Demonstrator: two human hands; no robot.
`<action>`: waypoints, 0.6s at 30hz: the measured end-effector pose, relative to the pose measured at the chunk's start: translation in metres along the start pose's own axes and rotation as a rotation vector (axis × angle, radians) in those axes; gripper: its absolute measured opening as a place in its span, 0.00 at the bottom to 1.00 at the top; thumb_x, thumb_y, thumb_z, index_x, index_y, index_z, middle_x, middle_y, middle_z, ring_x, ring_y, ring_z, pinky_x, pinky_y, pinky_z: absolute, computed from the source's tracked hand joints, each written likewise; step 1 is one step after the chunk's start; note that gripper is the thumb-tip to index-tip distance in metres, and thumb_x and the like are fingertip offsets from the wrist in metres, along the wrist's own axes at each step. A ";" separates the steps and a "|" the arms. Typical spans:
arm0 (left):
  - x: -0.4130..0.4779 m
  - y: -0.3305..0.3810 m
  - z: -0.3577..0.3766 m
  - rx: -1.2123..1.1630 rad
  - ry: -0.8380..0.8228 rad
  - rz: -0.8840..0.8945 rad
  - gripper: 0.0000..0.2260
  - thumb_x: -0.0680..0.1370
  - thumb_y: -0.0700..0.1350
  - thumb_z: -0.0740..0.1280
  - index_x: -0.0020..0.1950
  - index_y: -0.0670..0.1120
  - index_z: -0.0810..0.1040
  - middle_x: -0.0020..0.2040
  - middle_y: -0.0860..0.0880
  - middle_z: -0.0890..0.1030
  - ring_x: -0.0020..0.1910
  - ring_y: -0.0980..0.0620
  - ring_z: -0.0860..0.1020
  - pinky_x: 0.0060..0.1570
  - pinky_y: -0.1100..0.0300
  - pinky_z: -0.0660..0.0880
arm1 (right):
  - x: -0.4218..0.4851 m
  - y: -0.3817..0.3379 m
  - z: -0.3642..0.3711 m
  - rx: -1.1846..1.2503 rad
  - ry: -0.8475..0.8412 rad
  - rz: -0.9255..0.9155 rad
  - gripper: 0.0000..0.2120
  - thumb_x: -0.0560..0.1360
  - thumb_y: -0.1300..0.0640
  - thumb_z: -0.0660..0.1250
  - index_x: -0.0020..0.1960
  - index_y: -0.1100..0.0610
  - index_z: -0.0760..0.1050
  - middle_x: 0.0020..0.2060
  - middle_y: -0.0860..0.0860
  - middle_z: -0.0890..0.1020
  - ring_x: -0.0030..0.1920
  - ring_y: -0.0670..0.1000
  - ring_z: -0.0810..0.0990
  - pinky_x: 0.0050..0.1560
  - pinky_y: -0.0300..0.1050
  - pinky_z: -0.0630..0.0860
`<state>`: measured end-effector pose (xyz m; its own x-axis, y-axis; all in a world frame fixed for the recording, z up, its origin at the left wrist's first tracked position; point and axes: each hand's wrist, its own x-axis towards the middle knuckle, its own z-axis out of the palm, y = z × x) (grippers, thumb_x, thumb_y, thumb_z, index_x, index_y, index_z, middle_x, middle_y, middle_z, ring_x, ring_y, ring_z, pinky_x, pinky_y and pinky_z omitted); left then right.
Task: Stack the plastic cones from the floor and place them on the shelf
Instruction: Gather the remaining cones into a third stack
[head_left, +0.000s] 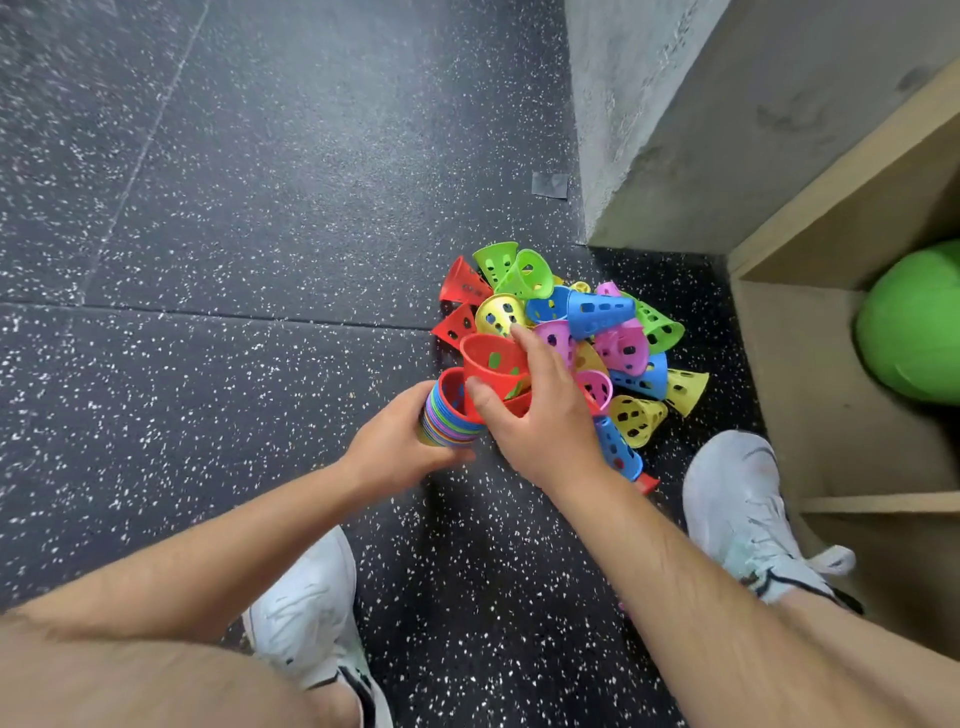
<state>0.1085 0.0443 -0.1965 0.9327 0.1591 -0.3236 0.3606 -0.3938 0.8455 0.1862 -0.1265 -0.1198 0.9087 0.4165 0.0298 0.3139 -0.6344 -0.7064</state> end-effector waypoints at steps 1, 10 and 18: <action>-0.001 0.000 0.003 -0.009 0.000 0.014 0.31 0.64 0.59 0.81 0.65 0.63 0.75 0.58 0.62 0.83 0.57 0.58 0.83 0.61 0.45 0.78 | -0.007 0.004 0.005 -0.020 -0.035 0.009 0.35 0.74 0.39 0.66 0.76 0.55 0.65 0.70 0.50 0.74 0.70 0.48 0.70 0.72 0.47 0.65; -0.010 -0.006 0.016 0.020 -0.042 0.033 0.32 0.65 0.61 0.79 0.67 0.64 0.74 0.61 0.63 0.81 0.60 0.62 0.80 0.64 0.49 0.77 | -0.038 0.039 0.010 -0.160 -0.249 -0.015 0.38 0.75 0.31 0.58 0.78 0.50 0.62 0.75 0.44 0.67 0.75 0.45 0.64 0.75 0.50 0.62; -0.013 -0.006 0.029 0.093 -0.106 0.025 0.36 0.62 0.63 0.80 0.68 0.65 0.72 0.62 0.65 0.79 0.61 0.64 0.77 0.68 0.51 0.74 | -0.053 0.081 -0.007 -0.367 0.215 0.154 0.30 0.75 0.44 0.69 0.71 0.57 0.68 0.66 0.53 0.73 0.68 0.55 0.68 0.70 0.55 0.67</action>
<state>0.0940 0.0184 -0.2097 0.9351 0.0539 -0.3502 0.3318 -0.4799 0.8122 0.1650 -0.2047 -0.1740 0.9768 0.1792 0.1174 0.2123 -0.8834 -0.4177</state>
